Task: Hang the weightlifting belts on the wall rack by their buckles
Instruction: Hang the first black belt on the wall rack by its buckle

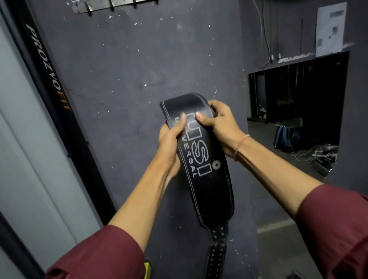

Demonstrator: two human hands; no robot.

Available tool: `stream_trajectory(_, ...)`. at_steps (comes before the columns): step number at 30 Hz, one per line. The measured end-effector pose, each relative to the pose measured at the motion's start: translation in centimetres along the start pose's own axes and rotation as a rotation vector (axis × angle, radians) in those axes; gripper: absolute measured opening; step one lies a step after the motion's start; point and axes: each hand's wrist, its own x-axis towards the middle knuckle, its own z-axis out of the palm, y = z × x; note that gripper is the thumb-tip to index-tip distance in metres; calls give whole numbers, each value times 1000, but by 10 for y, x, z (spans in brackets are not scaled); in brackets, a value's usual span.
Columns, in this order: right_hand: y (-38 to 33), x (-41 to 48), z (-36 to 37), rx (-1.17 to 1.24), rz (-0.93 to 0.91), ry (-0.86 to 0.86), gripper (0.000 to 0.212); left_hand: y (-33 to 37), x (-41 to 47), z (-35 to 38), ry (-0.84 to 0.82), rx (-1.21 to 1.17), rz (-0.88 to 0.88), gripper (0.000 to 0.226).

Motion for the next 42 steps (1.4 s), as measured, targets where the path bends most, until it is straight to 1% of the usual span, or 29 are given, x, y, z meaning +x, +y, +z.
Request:
stream_trajectory(1, 4, -5, 1, -5, -7, -1, 27, 6, 7, -1, 61, -53, -35, 56)
stream_trajectory(2, 9, -10, 2, -9, -14, -6, 28, 12, 14, -3, 120, -86, -72, 64)
stream_trajectory(3, 13, -15, 1, -5, -16, -18, 27, 17, 23, -5, 158, -104, -106, 67)
stream_trajectory(5, 22, -25, -4, 13, -10, -49, 27, 22, 32, -7, 235, -98, -145, 61)
stream_trajectory(7, 27, -31, -14, 16, 0, -81, 30, 22, 31, -4, 287, -70, -123, 42)
stream_trajectory(8, 26, -32, -17, -9, 13, -98, 30, 20, 28, -1, 275, -55, -104, 34)
stream_trajectory(12, 15, -12, -17, -71, 76, -94, 20, 11, 22, 5, 134, -89, -31, 24)
stream_trajectory(14, 11, 1, -14, -80, 10, -69, 9, 12, 19, 8, 79, -43, -34, 20)
stream_trajectory(15, 13, 7, -12, -92, -29, -64, 5, 13, 18, 10, 67, -16, -47, 23)
stream_trajectory(16, 13, 9, -11, -109, -46, -62, 5, 13, 18, 12, 63, 7, -40, 30)
stream_trajectory(18, 18, 4, -11, -90, -51, -61, 5, 10, 22, 14, 80, 96, 58, 41)
stream_trajectory(20, 25, -7, -11, -40, -70, -48, 16, 5, 27, 12, 101, 215, 175, 47)
stream_trajectory(22, 38, -26, -16, 25, -47, -56, 26, -3, 33, 7, 124, 298, 248, 54)
stream_trajectory(24, 63, -53, -23, 63, 34, -93, 27, -5, 35, 1, 169, 341, 309, 48)
stream_trajectory(26, 92, -84, -30, 57, 133, -134, 29, -6, 35, -4, 202, 357, 331, 46)
stream_trajectory(29, 115, -101, -33, 60, 214, -144, 31, -9, 27, -5, 226, 502, 381, 37)
stream_trajectory(32, 100, -81, -25, 83, 170, -151, 34, -14, 29, -8, 239, 585, 441, 37)
stream_trajectory(38, 54, -36, -16, 134, 110, -177, 36, -8, 24, -2, 226, 594, 521, 36)
stream_trajectory(39, 48, -30, -14, 142, 101, -178, 36, -11, 23, -2, 227, 592, 527, 36)
stream_trajectory(42, 24, -5, -10, 124, 81, -160, 25, -24, 21, -2, 172, 594, 538, 34)
